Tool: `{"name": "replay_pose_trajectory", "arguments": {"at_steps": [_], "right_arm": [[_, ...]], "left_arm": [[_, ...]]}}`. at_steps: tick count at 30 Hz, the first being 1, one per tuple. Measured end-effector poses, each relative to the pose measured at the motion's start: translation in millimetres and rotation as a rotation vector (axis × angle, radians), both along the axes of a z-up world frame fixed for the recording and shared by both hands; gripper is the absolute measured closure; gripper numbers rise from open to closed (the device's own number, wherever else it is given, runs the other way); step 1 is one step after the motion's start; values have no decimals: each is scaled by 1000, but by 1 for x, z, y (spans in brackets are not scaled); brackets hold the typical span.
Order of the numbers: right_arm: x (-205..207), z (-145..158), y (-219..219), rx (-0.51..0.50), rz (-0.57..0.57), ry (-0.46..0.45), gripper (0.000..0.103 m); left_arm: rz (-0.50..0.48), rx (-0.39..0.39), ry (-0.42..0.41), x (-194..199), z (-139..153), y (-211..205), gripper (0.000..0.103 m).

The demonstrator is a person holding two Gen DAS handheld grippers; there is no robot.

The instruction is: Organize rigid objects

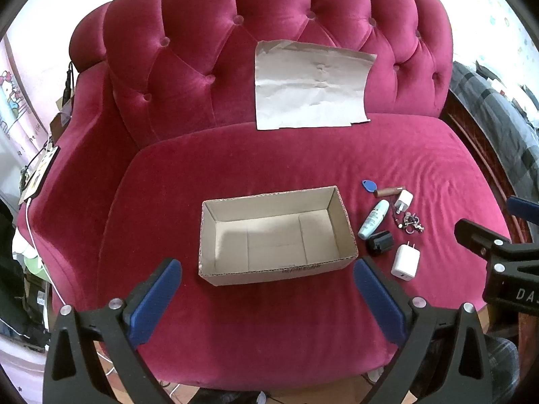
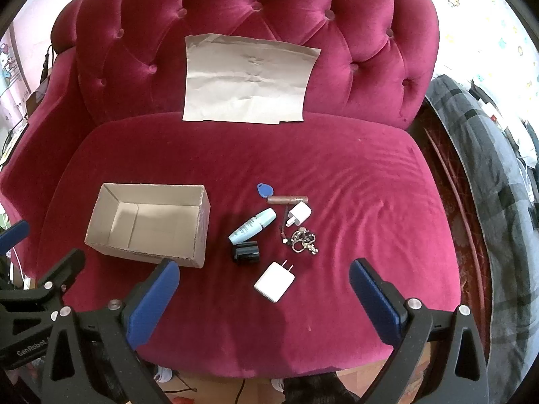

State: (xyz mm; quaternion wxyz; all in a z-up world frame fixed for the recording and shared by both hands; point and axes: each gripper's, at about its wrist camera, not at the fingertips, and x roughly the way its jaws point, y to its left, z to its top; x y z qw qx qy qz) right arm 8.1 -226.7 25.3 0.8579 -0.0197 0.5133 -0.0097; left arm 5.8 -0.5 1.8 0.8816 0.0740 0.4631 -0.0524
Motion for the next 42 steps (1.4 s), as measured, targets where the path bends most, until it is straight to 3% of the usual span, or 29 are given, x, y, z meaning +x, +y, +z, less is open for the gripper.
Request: {"name": "replay_pose_trajectory", "arguments": {"at_steps": [20, 38, 39, 42], "right_arm": [[31, -56, -11, -13, -17, 36, 0], [56, -99, -16, -14, -40, 40, 0], [56, -100, -17, -14, -39, 40, 0], [57, -106, -17, -16, -40, 43, 0]], "left_arm": [[83, 59, 59, 66, -82, 53, 0], [166, 34, 137, 113, -147, 110, 1], [163, 28, 145, 115, -150, 111, 2], [153, 15, 169, 118, -159, 111, 22]]}}
